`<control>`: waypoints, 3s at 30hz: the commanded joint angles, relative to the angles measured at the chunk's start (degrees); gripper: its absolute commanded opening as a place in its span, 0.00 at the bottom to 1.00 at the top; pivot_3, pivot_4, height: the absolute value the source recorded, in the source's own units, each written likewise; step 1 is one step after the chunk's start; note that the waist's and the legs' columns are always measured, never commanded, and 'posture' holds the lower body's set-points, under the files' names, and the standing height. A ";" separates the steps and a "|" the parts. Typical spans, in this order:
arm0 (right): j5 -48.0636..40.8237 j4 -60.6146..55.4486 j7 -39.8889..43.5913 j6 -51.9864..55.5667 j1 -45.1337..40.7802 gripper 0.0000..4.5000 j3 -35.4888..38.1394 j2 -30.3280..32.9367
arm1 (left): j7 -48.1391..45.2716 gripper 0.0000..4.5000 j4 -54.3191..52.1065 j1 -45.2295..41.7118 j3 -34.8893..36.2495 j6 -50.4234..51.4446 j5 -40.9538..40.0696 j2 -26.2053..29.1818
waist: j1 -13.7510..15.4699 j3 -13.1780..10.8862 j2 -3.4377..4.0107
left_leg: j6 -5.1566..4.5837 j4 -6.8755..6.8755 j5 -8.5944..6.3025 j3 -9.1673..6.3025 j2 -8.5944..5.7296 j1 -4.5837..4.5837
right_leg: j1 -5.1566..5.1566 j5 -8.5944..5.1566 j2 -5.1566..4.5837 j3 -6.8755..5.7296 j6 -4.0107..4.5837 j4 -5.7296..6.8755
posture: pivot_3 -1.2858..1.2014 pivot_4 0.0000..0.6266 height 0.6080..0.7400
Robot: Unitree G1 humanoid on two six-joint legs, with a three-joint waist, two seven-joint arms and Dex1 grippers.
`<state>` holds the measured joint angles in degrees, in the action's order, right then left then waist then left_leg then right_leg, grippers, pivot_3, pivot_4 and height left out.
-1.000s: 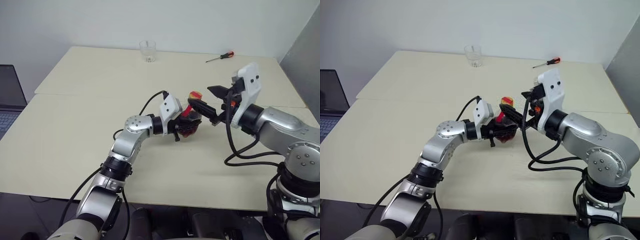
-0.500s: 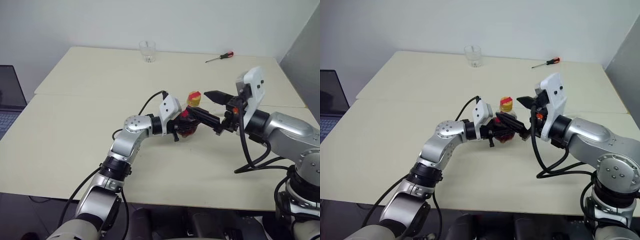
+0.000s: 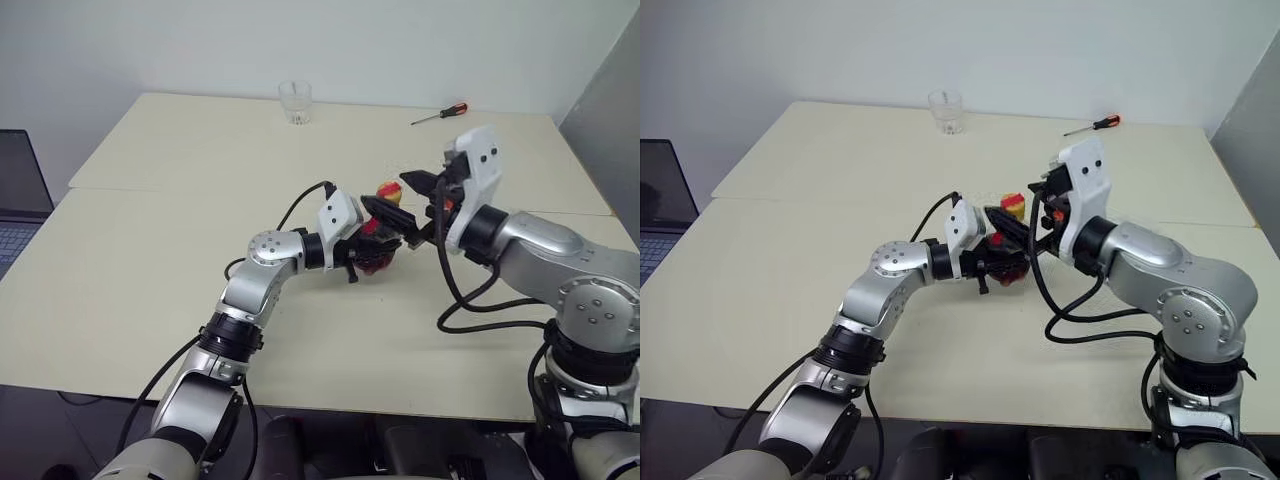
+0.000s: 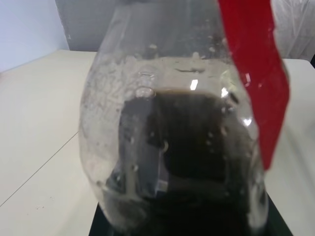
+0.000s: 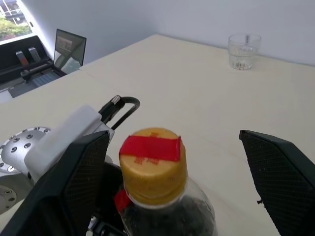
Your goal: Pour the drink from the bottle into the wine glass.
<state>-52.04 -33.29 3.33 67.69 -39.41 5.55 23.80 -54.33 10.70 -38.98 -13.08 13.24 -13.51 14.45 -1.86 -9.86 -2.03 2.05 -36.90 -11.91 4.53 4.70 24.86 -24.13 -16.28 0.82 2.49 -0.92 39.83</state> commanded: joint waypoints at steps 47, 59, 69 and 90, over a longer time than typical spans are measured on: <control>-7.76 -5.43 8.11 0.69 4.98 1.00 7.60 12.25 | 0.37 0.23 -2.90 -1.13 1.20 -1.54 -0.60 0.26 | 0.02 0.00 0.00 | 0.00 0.01 0.00 0.04 0.00 0.00 | 0.01 0.00 -0.01 0.02 0.00 -0.04 | 0.52 0.24 1.00; -6.02 -2.19 4.60 -3.41 -0.02 1.00 2.65 7.93 | 0.40 0.23 -2.79 -1.19 1.02 -1.48 -0.51 0.22 | 0.02 0.00 0.00 | 0.00 -0.01 0.00 0.02 0.00 0.00 | 0.01 0.00 -0.01 0.02 0.00 -0.03 | 0.52 0.24 1.00; 1.54 2.84 3.14 -6.06 -3.30 1.00 -1.59 3.40 | 0.52 0.23 -2.93 -1.17 0.98 -1.41 -0.52 0.15 | 0.04 0.00 0.00 | 0.00 0.00 0.00 0.05 0.01 0.00 | 0.00 0.00 -0.01 0.02 0.00 -0.02 | 0.52 0.24 1.00; 1.82 1.14 7.00 -4.66 -0.19 1.00 1.54 4.16 | 0.57 0.23 -3.63 -0.76 1.11 -1.26 -0.81 0.43 | 0.04 0.00 0.00 | 0.00 0.00 0.00 0.06 0.01 0.00 | 0.00 0.02 -0.01 0.01 0.03 -0.04 | 0.52 0.24 1.00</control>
<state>-49.30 -30.04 10.07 63.24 -39.28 5.43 27.33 -53.41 9.75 -38.74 -13.11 13.17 -13.40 15.08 -1.82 -9.86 -2.03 2.05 -36.90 -11.91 4.60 4.71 24.86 -24.13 -16.27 0.81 2.50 -0.89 39.79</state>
